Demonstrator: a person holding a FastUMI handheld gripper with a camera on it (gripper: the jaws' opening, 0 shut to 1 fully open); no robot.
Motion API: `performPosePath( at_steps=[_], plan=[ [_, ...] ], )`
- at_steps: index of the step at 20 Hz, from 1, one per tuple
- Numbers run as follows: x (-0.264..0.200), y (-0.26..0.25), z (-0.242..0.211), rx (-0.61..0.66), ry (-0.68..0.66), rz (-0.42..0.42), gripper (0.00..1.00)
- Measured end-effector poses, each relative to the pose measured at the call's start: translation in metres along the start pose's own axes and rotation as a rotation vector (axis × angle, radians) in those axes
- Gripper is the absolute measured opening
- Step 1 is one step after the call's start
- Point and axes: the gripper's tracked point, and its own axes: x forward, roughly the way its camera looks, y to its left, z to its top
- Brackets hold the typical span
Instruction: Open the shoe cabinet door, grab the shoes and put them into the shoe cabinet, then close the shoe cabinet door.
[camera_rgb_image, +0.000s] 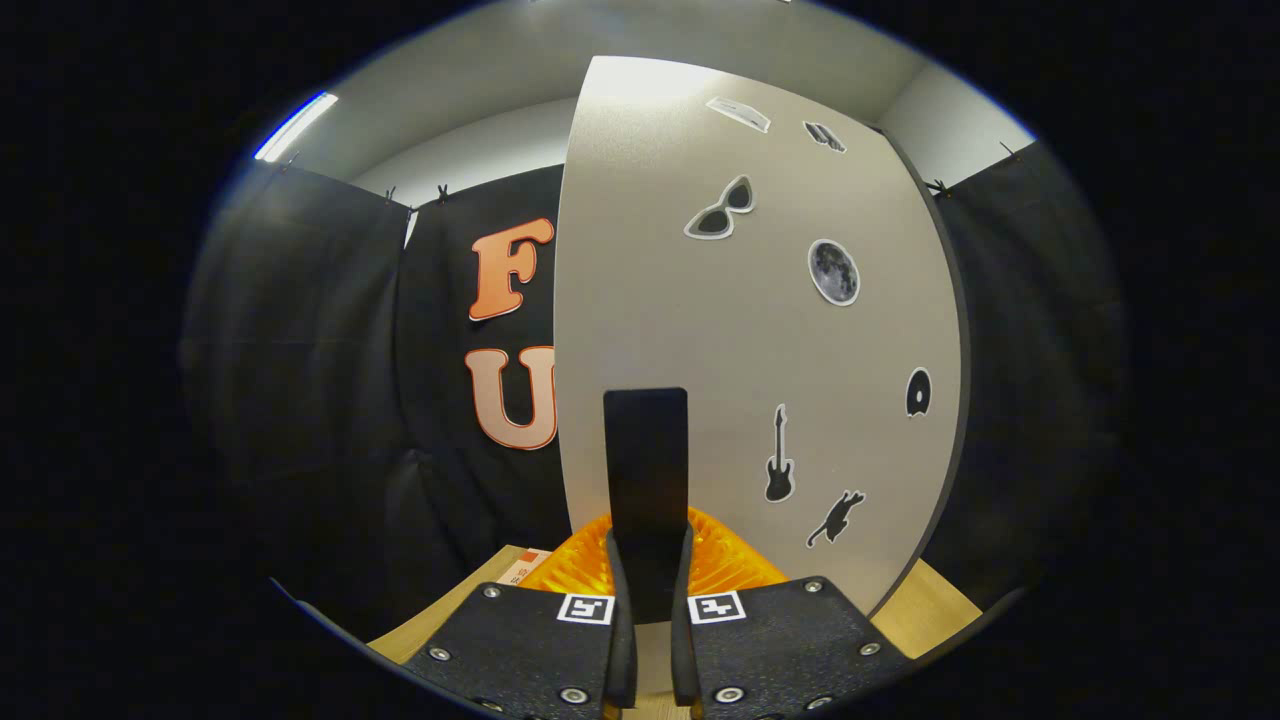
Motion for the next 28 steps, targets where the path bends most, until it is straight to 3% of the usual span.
performPosePath(
  at_steps=[11,28],
  plan=[
    [-0.046,-0.035,0.005,-0.006,-0.041,0.024,0.12],
    [-0.079,-0.148,0.005,-0.036,-0.053,-0.149,0.10]
  ],
)
